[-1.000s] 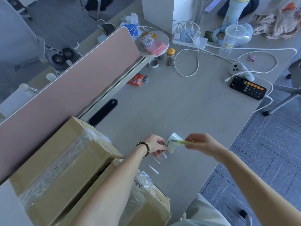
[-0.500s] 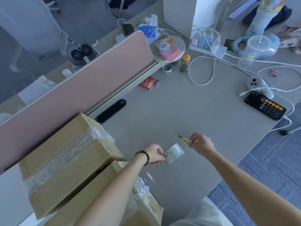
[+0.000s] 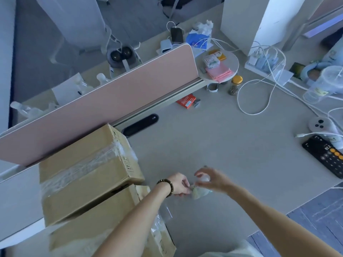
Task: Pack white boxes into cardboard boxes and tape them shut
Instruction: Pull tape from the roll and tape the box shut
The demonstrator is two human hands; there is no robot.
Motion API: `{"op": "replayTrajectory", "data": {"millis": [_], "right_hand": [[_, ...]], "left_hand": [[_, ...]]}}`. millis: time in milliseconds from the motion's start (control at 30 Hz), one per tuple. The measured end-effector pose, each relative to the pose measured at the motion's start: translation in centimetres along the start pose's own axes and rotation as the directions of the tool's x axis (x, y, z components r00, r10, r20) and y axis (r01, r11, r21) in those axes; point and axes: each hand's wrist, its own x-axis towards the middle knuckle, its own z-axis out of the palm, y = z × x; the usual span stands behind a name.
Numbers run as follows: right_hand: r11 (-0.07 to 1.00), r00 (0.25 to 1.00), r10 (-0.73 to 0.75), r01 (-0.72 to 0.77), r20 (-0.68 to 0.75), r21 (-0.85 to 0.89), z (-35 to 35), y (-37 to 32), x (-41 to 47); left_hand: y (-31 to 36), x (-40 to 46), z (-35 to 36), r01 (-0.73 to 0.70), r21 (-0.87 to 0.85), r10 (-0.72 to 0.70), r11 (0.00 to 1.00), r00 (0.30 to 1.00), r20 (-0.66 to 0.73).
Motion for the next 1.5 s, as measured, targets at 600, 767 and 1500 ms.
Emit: {"op": "replayTrajectory", "data": {"millis": [600,767,1500], "right_hand": [[0.999,0.994,0.048,-0.047,-0.097,0.011,-5.6,-4.1,2.4],[0.993,0.976,0.003,0.022,-0.219,0.114,-8.4,-6.5,3.8],[0.881,0.864,-0.007,0.243,-0.503,0.406,-17.7,-12.5,12.5]], "left_hand": [[5.7,-4.0,-10.3,-0.010,0.080,0.040,0.997,0.921,-0.387],[9.2,-5.2,-14.8,-0.083,0.114,0.128,0.990,0.866,-0.483],[20.9,-4.4,-28.0,-0.041,0.416,0.388,0.908,0.451,-0.804]]}}
